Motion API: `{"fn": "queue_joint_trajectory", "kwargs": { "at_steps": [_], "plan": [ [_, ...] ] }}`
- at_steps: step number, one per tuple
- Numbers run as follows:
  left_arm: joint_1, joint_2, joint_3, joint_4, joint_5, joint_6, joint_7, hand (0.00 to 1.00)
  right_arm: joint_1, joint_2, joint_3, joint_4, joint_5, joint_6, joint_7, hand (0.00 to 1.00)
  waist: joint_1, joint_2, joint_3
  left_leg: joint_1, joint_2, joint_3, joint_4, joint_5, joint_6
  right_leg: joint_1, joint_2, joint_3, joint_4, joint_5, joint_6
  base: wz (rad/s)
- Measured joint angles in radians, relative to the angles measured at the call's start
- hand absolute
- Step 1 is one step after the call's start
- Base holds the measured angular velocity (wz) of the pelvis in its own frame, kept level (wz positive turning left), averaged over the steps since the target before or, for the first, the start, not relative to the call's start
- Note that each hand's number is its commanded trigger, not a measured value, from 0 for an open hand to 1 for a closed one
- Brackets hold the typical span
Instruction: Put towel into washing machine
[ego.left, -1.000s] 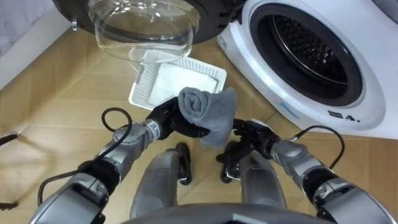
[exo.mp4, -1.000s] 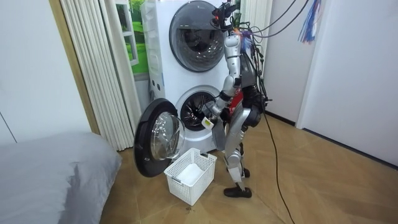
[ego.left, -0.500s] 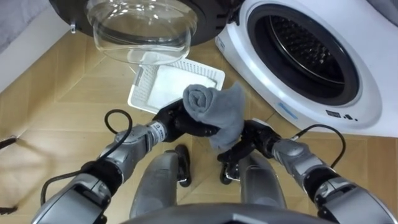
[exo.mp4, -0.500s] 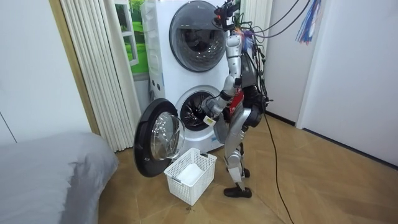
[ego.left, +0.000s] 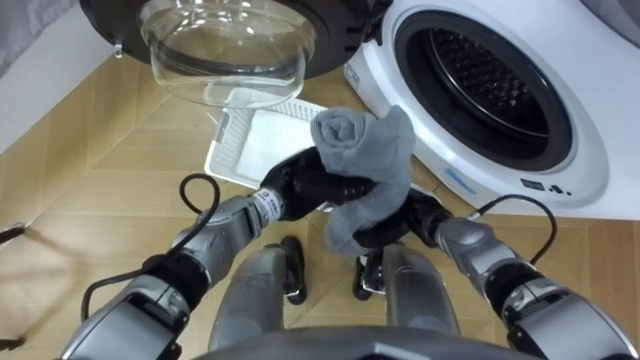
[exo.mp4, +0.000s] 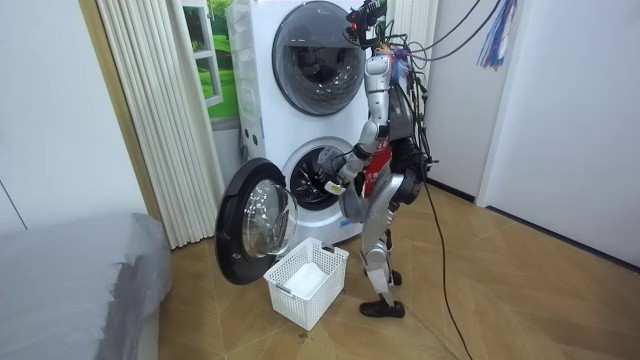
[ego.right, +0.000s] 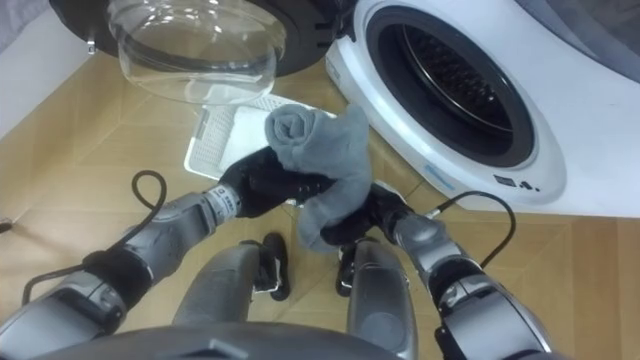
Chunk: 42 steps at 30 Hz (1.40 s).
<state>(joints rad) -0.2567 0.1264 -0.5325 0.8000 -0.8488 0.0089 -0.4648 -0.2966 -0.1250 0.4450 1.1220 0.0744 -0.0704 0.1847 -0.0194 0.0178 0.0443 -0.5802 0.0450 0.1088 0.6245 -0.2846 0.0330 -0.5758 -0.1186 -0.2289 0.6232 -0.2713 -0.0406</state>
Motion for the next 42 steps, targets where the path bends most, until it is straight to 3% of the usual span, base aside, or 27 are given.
{"fn": "queue_joint_trajectory", "kwargs": {
  "at_steps": [7,9,10,11,16,21,26,28,30,33,37,40,42],
  "plan": [
    [0.0,0.0,0.008,0.0,-0.013,0.031,0.0,1.0,0.007,0.003,-0.001,0.0,-0.001,0.008,-0.011,1.0,0.001,0.0,-0.0044,0.003,0.0,0.002,-0.002,0.0,0.0,0.0,0.0,0.003,0.0,0.0,0.0,0.0],
    [0.002,-0.001,0.009,0.0,-0.013,0.036,-0.001,0.96,0.009,0.003,-0.001,0.0,-0.002,0.008,-0.014,1.0,0.002,0.0,-0.0126,0.005,-0.001,0.003,-0.004,0.001,-0.001,0.0,0.0,0.004,0.001,0.0,0.0,0.0],
    [0.004,-0.001,0.009,0.0,-0.013,0.036,-0.002,0.83,0.01,0.003,-0.001,0.0,-0.002,0.008,-0.016,1.0,0.002,0.0,-0.0146,0.007,-0.001,0.004,-0.006,0.001,-0.001,0.001,0.0,0.005,0.001,0.0,0.0,0.0],
    [0.007,-0.003,0.009,0.0,-0.013,0.036,-0.004,0.0,0.011,0.003,-0.002,0.0,-0.003,0.008,-0.023,1.0,0.002,0.0,-0.0152,0.013,-0.002,0.004,-0.008,0.001,-0.001,0.006,0.0,0.006,0.0,0.0,0.0,0.0],
    [0.022,-0.004,0.019,0.001,-0.012,0.036,-0.01,0.0,0.018,0.003,-0.027,0.001,0.0,0.021,-0.027,1.0,0.012,0.001,-0.0161,0.032,-0.001,0.006,-0.011,0.001,-0.002,0.027,0.002,0.005,-0.008,0.001,-0.001,0.0],
    [0.046,0.009,0.02,0.007,-0.033,0.035,-0.03,0.0,0.028,-0.006,-0.034,0.005,0.007,0.082,-0.043,1.0,0.056,0.008,-0.0169,0.036,0.003,0.005,-0.027,0.002,-0.002,0.034,0.008,0.003,-0.021,0.007,-0.001,0.0],
    [0.079,0.013,0.064,0.047,-0.03,0.01,-0.026,0.0,0.026,-0.009,-0.074,0.034,0.033,0.082,-0.068,1.0,0.091,0.027,-0.0152,0.035,-0.002,-0.003,-0.045,0.008,-0.006,0.032,0.006,-0.001,-0.029,0.008,-0.002,0.03],
    [0.092,0.022,0.076,0.066,-0.016,0.008,0.005,0.0,0.028,-0.02,-0.076,0.037,0.102,0.082,-0.09,1.0,0.099,0.038,-0.015,0.034,-0.004,-0.004,-0.05,0.009,-0.006,0.031,0.002,-0.007,-0.028,0.007,-0.001,0.08],
    [0.117,0.024,0.13,0.063,0.04,0.001,0.061,0.0,0.027,-0.037,-0.103,0.042,0.191,0.082,-0.105,1.0,0.113,0.044,-0.015,0.032,-0.006,-0.003,-0.058,0.013,-0.007,0.027,0.001,-0.008,-0.031,0.006,-0.001,0.04],
    [0.14,0.025,0.194,0.064,0.127,-0.013,0.137,0.0,0.022,-0.04,-0.148,0.057,0.301,0.08,-0.119,1.0,0.112,0.045,-0.0147,0.031,-0.015,-0.015,-0.066,0.021,-0.009,0.029,-0.004,-0.02,-0.032,0.005,0.0,0.12],
    [0.153,0.021,0.219,0.064,0.164,-0.014,0.209,0.0,0.018,-0.04,-0.184,0.093,0.397,0.086,-0.121,1.0,0.112,0.044,-0.014,0.032,-0.02,-0.015,-0.074,0.025,-0.009,0.03,-0.008,-0.023,-0.034,0.005,0.001,0.06],
    [0.162,0.016,0.22,0.064,0.166,-0.014,0.245,0.0,0.022,-0.038,-0.206,0.102,0.471,0.096,-0.134,1.0,0.113,0.041,-0.0089,0.034,-0.021,-0.011,-0.077,0.028,-0.006,0.03,-0.014,-0.023,-0.033,0.004,0.001,0.0],
    [0.166,0.012,0.219,0.064,0.167,-0.014,0.262,0.0,0.018,-0.038,-0.229,0.105,0.559,0.098,-0.141,1.0,0.112,0.04,-0.0013,0.024,-0.023,-0.009,-0.072,0.029,-0.004,0.018,-0.018,-0.022,-0.033,0.0,0.0,0.0]
  ]
}}
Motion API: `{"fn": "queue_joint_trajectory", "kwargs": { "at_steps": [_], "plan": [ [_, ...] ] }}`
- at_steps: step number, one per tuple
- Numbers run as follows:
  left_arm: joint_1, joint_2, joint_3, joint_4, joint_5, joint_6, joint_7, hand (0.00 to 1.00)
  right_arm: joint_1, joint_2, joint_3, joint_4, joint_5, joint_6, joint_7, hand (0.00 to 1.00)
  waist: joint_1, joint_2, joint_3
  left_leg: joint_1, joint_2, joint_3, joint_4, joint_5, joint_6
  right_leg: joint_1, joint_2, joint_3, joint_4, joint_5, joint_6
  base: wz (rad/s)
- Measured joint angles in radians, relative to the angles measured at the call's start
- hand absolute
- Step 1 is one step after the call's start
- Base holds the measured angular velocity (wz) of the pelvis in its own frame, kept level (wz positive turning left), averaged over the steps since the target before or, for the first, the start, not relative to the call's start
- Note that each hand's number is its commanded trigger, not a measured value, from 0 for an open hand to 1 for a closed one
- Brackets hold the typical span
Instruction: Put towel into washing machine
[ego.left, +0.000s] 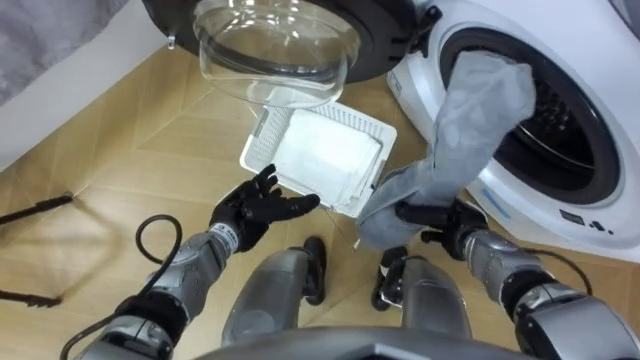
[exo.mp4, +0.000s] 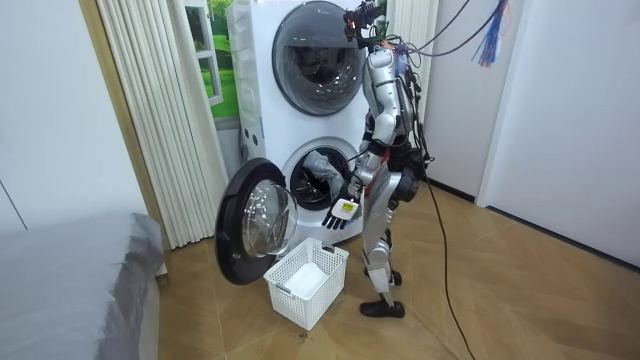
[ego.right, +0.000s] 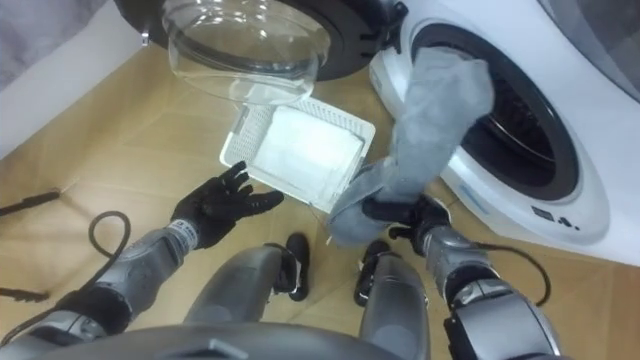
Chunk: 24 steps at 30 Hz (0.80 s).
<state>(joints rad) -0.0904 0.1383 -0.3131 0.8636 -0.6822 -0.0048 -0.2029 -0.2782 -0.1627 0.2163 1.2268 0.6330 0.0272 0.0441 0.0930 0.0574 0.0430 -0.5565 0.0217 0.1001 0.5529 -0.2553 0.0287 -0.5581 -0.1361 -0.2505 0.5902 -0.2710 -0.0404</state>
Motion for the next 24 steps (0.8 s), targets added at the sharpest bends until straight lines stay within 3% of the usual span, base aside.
{"fn": "queue_joint_trajectory", "kwargs": {
  "at_steps": [9,16,24],
  "plan": [
    [0.022,-0.022,-0.005,0.001,-0.003,0.011,0.074,0.0,-0.027,0.011,-0.043,0.02,0.238,0.019,0.0,1.0,-0.001,0.01,0.0054,-0.032,-0.004,-0.008,0.011,0.002,0.002,-0.029,-0.004,-0.002,0.015,-0.002,0.002,0.02],
    [0.024,-0.041,-0.005,0.002,-0.01,0.013,0.112,0.0,-0.029,0.013,-0.046,0.052,0.371,0.02,0.002,1.0,-0.005,0.015,0.0048,-0.021,-0.004,0.0,0.009,0.002,0.002,-0.02,-0.005,0.0,0.018,-0.004,0.002,0.0],
    [0.023,-0.054,-0.004,0.02,-0.013,0.03,0.133,0.0,-0.02,0.008,-0.165,0.093,0.524,0.037,-0.023,1.0,-0.011,0.019,0.0045,-0.008,-0.019,0.009,0.001,0.003,0.005,-0.023,-0.028,0.004,0.053,-0.023,0.003,0.04]
  ]
}}
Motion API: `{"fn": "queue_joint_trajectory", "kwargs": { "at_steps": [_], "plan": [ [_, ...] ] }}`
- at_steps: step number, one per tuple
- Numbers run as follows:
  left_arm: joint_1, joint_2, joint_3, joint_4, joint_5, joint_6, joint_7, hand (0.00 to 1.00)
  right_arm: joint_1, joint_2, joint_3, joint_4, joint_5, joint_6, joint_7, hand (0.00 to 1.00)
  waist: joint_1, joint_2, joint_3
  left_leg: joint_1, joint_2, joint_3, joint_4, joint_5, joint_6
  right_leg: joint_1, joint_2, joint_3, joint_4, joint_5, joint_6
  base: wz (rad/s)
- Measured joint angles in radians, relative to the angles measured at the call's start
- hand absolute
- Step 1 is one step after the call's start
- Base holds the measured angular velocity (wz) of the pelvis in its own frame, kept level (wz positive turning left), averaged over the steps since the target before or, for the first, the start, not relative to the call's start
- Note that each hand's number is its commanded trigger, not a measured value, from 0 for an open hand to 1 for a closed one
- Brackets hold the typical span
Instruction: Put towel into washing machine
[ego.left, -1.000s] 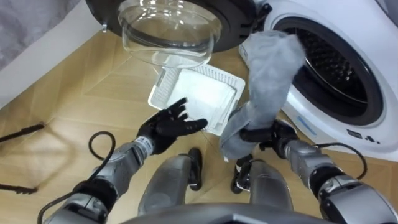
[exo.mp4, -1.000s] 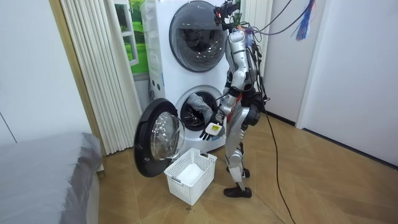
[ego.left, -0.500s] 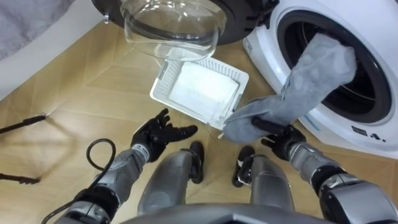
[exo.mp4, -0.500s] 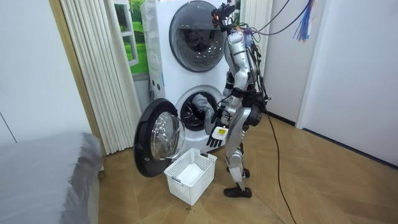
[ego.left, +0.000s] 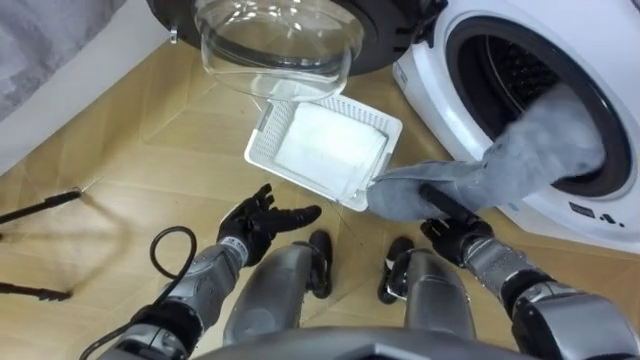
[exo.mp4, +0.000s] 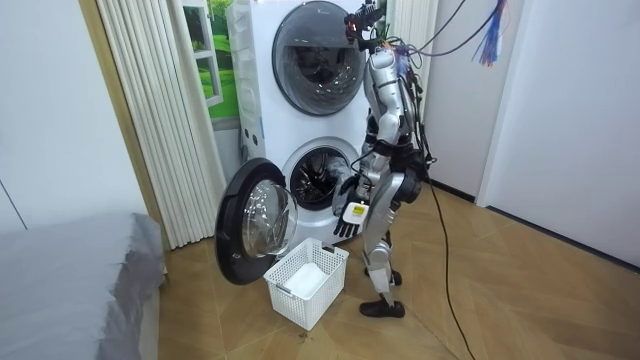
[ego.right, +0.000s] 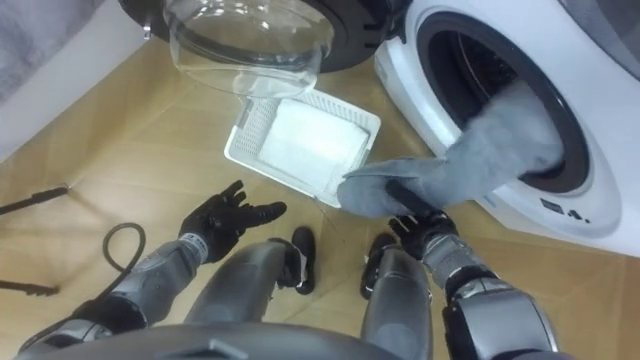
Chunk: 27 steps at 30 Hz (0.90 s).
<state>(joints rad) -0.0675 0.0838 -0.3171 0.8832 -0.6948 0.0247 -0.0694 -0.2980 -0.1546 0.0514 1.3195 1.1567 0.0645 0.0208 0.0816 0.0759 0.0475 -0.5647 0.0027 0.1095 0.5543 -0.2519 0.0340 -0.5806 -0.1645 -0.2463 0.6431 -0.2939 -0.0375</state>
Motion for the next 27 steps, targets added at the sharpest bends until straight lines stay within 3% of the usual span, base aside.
{"fn": "queue_joint_trajectory", "kwargs": {
  "at_steps": [4,8,13,18,22,27],
  "plan": [
    [-0.002,0.004,0.001,0.0,0.003,0.001,0.018,0.0,-0.019,-0.013,-0.001,-0.001,0.023,0.004,-0.01,1.0,0.001,-0.001,-0.0005,-0.012,-0.005,0.004,0.005,0.001,0.002,-0.02,-0.009,0.003,0.021,-0.004,-0.001,0.02],
    [0.001,0.013,0.001,-0.042,0.002,0.004,0.04,0.0,-0.062,-0.053,-0.008,-0.005,0.053,0.022,-0.02,1.0,-0.005,-0.006,-0.001,-0.041,-0.018,0.012,0.031,0.006,0.006,-0.057,-0.029,0.011,0.059,-0.014,0.004,0.06],
    [-0.002,0.021,0.005,-0.086,0.013,0.002,0.06,0.0,-0.117,-0.091,-0.036,-0.004,0.06,0.058,-0.043,1.0,-0.008,-0.033,-0.0004,-0.054,-0.015,0.027,0.055,0.006,0.007,-0.068,-0.034,0.016,0.074,-0.015,0.004,0.0],
    [-0.012,0.055,0.032,-0.096,0.011,0.0,0.067,0.0,-0.176,-0.11,-0.037,-0.003,0.06,0.125,-0.056,1.0,-0.032,-0.089,-0.0012,-0.087,-0.015,0.029,0.085,0.007,0.01,-0.091,-0.038,0.015,0.095,-0.016,0.006,0.05],
    [-0.007,0.065,0.044,-0.096,0.014,0.003,0.073,0.0,-0.195,-0.155,-0.044,0.004,0.059,0.143,-0.064,1.0,-0.032,-0.105,0.0001,-0.095,-0.017,0.035,0.084,0.009,0.026,-0.1,-0.045,0.012,0.106,-0.015,0.012,0.1],
    [0.005,0.067,0.05,-0.098,0.045,0.021,0.081,0.0,-0.223,-0.19,-0.074,0.003,0.06,0.156,-0.067,1.0,-0.03,-0.108,0.0004,-0.102,-0.016,0.04,0.085,0.004,0.035,-0.106,-0.047,0.012,0.113,-0.015,0.014,0.0]
  ]
}}
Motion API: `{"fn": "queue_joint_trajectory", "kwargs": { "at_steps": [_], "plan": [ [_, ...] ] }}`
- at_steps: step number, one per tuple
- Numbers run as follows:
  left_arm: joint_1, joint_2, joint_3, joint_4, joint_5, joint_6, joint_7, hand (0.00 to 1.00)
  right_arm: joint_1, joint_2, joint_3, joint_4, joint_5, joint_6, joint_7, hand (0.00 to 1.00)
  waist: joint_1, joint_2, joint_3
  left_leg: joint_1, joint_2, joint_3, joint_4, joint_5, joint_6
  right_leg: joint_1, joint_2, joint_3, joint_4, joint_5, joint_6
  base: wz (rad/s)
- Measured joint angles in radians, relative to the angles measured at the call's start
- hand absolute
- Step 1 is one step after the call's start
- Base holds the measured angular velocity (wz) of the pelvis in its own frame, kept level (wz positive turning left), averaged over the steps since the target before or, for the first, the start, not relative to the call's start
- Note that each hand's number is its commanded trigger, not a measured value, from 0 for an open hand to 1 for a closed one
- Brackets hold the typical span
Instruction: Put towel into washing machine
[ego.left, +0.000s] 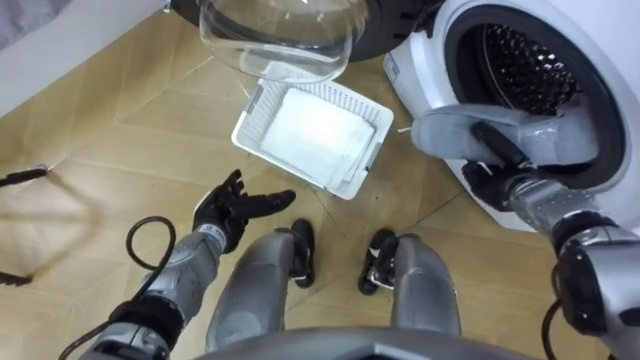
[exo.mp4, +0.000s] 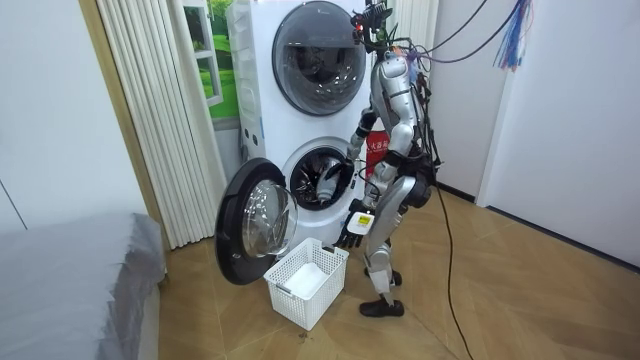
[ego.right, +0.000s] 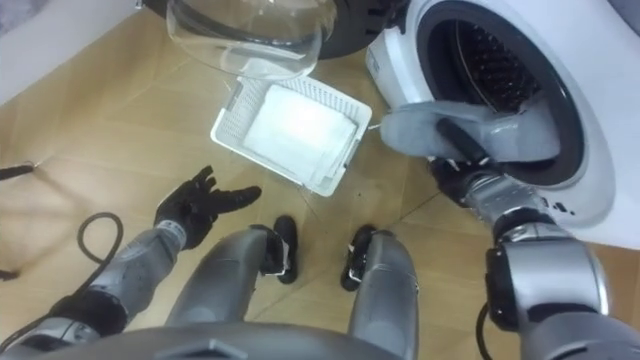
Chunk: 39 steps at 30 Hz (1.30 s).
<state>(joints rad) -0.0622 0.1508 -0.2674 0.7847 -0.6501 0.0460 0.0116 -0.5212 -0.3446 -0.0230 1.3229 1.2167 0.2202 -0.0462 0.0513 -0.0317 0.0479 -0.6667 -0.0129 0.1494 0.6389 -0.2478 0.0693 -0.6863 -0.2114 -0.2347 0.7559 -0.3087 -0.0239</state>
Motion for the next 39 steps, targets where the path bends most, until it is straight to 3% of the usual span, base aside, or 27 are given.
{"fn": "queue_joint_trajectory", "kwargs": {
  "at_steps": [9,10,11,13,19,23,24,30,39],
  "plan": [
    [0.0,0.004,-0.009,-0.053,0.013,-0.001,0.037,0.0,-0.02,-0.006,0.0,-0.006,-0.001,0.002,-0.044,1.0,-0.009,-0.018,0.0034,-0.026,-0.001,0.012,0.017,0.001,0.002,-0.028,-0.013,0.0,0.011,-0.001,0.0,0.0],
    [0.001,0.006,-0.009,-0.06,0.013,-0.001,0.041,0.0,-0.024,-0.006,0.0,-0.007,-0.001,0.005,-0.05,0.87,-0.013,-0.018,0.0035,-0.032,0.0,0.012,0.021,0.001,0.002,-0.032,-0.013,-0.002,0.013,-0.002,0.001,0.07],
    [0.002,0.01,-0.008,-0.07,0.013,-0.001,0.046,0.0,-0.036,-0.006,-0.004,-0.016,-0.002,0.016,-0.072,0.0,-0.02,-0.023,0.0036,-0.042,0.0,0.012,0.027,0.001,0.002,-0.04,-0.014,-0.002,0.016,-0.002,0.002,0.0],
    [0.003,0.023,-0.006,-0.083,0.013,-0.005,0.052,0.0,-0.06,-0.006,-0.03,-0.027,0.005,0.034,-0.112,0.0,-0.025,-0.035,0.0069,-0.052,0.0,0.016,0.04,0.0,0.003,-0.05,-0.014,0.0,0.026,-0.003,0.002,0.0],
    [0.02,0.023,0.031,-0.119,0.016,-0.009,0.078,0.0,-0.142,-0.009,-0.178,-0.044,0.163,0.031,-0.24,0.0,-0.038,-0.041,0.0045,-0.073,0.002,0.016,0.057,-0.011,0.021,-0.06,-0.017,-0.015,0.035,-0.004,0.008,0.06],
    [0.032,0.023,0.049,-0.128,0.028,-0.009,0.098,0.0,-0.167,-0.054,-0.269,-0.063,0.228,-0.041,-0.331,0.0,-0.046,-0.042,0.0037,-0.075,0.001,0.017,0.064,-0.016,0.029,-0.054,-0.018,-0.016,0.039,-0.008,0.018,0.03],
    [0.03,0.023,0.049,-0.128,0.028,-0.009,0.107,0.0,-0.166,-0.07,-0.271,-0.07,0.221,-0.05,-0.359,0.0,-0.046,-0.042,0.0037,-0.075,0.001,0.017,0.064,-0.016,0.03,-0.053,-0.018,-0.016,0.038,-0.007,0.019,0.0],
    [0.016,0.018,0.049,-0.128,0.031,-0.01,0.116,0.0,-0.164,-0.067,-0.273,-0.075,0.224,-0.068,-0.428,0.0,-0.045,-0.042,0.0034,-0.075,0.001,0.017,0.065,-0.016,0.03,-0.052,-0.018,-0.019,0.04,-0.008,0.019,0.0],
    [0.004,0.015,0.049,-0.128,0.072,-0.023,0.115,0.0,-0.143,-0.067,-0.273,-0.075,0.231,-0.11,-0.445,0.0,-0.038,-0.036,0.0003,-0.069,0.002,0.02,0.064,-0.016,0.03,-0.042,-0.018,-0.019,0.037,-0.008,0.02,0.0]
  ]
}}
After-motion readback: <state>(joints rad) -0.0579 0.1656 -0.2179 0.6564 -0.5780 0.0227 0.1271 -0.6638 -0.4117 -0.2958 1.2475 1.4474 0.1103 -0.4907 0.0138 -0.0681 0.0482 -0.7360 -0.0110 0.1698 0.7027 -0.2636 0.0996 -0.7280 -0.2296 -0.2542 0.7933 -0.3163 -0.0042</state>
